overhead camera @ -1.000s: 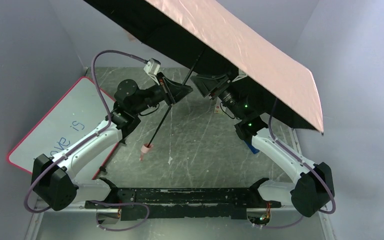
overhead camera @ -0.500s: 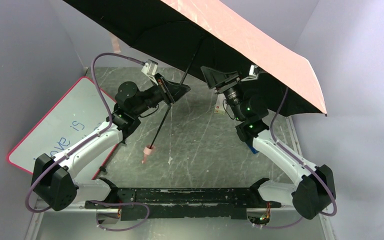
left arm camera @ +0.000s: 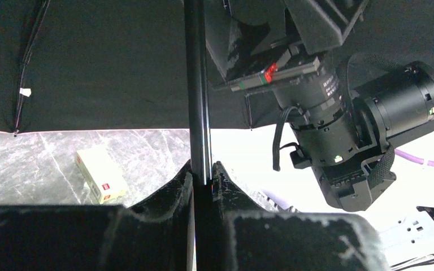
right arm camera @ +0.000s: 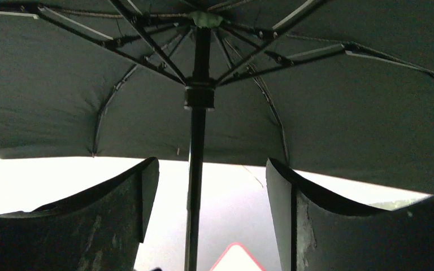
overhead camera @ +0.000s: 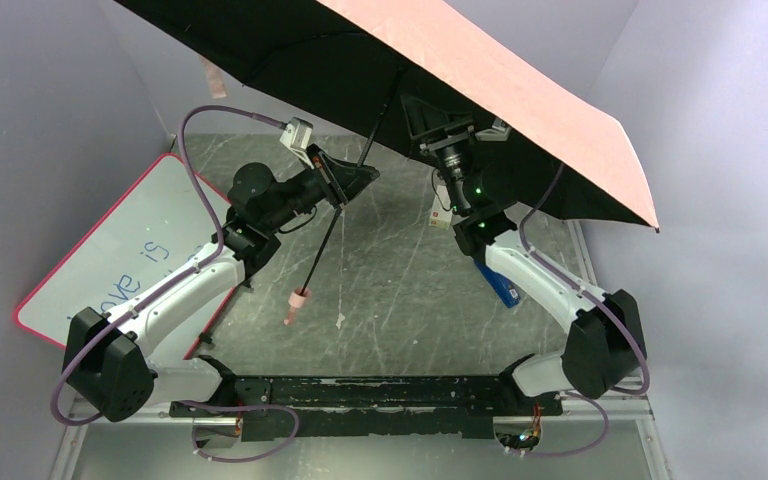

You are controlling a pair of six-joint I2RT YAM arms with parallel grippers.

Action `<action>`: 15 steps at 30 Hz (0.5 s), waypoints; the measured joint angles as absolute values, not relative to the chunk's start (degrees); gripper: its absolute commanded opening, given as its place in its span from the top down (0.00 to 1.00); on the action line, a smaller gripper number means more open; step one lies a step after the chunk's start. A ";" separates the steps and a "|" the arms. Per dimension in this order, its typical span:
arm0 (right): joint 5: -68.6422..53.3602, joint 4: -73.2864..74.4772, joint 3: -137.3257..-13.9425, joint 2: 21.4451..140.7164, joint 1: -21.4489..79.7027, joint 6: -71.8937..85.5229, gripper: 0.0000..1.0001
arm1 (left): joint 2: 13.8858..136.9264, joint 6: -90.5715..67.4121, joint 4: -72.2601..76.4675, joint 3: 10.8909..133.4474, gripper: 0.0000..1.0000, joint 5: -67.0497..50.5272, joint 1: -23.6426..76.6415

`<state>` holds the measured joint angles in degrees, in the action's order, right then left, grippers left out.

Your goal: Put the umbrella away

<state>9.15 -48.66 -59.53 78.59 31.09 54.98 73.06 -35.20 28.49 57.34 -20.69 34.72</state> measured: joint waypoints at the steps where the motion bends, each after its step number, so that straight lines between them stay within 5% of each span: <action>1: 9.54 -48.97 -60.53 79.40 31.09 55.27 0.27 | 73.06 -35.20 28.49 57.34 0.95 -20.69 34.72; 15: 10.13 -52.53 -66.78 86.32 31.11 57.71 0.27 | 73.06 -34.89 28.51 57.34 0.95 -20.73 34.72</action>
<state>10.13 -52.53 -66.78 86.32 31.11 57.71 73.06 -34.89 28.51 57.34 -20.73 34.72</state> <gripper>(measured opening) 0.731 0.163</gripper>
